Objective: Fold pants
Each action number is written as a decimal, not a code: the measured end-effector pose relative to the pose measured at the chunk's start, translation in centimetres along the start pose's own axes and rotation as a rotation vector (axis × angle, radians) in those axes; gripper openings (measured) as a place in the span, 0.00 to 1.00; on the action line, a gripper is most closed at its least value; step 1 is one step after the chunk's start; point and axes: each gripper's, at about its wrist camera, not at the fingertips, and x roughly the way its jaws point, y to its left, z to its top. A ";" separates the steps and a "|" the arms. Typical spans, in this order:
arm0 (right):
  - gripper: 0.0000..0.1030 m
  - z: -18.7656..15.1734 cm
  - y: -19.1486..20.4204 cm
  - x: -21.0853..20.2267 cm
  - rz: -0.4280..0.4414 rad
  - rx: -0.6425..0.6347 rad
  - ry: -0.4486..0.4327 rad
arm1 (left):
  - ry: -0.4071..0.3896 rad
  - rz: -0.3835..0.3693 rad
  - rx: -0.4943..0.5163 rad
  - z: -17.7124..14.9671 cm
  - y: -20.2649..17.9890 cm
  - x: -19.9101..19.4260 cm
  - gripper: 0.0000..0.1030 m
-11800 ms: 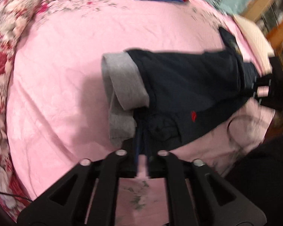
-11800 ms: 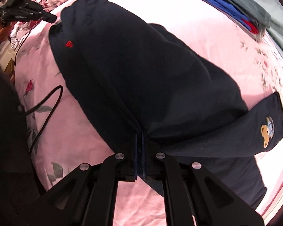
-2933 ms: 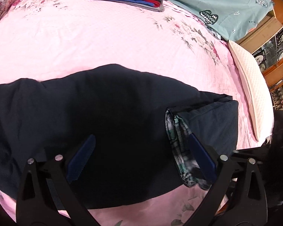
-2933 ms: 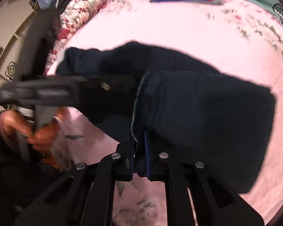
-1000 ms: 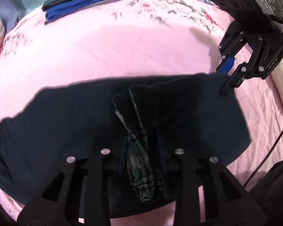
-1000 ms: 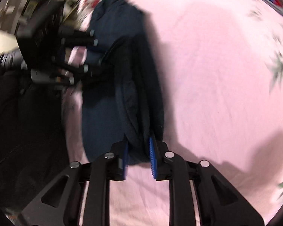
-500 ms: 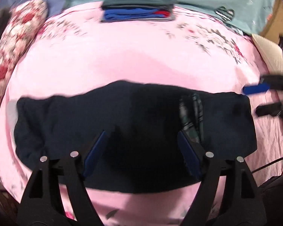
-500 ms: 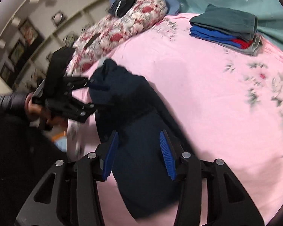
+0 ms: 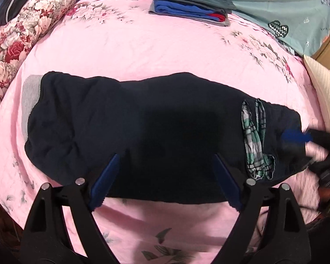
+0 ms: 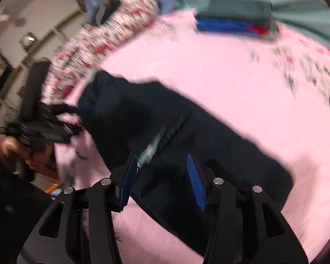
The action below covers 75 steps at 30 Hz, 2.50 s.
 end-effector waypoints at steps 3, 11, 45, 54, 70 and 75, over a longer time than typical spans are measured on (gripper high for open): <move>0.54 -0.8 0.9 2.3 -0.093 0.059 0.034 | -0.018 -0.020 0.012 0.3 0.5 -0.3 0.86; 0.58 0.1 2.7 2.7 -0.236 0.135 0.071 | -0.026 -0.056 0.024 0.6 2.5 -0.5 0.89; 0.15 -2.0 5.4 -0.7 -0.349 0.210 0.051 | 0.011 -0.164 0.086 0.0 7.1 0.3 0.90; 0.35 -2.4 6.9 1.8 -0.436 0.055 0.104 | 0.021 -0.162 0.089 0.5 6.7 0.6 0.91; 0.10 0.8 6.0 -2.2 -0.199 0.161 -0.051 | 0.036 -0.160 0.092 1.1 6.7 1.0 0.92; 0.11 -0.8 5.7 2.1 -0.196 0.145 0.055 | 0.015 -0.163 0.105 1.4 6.1 0.5 0.92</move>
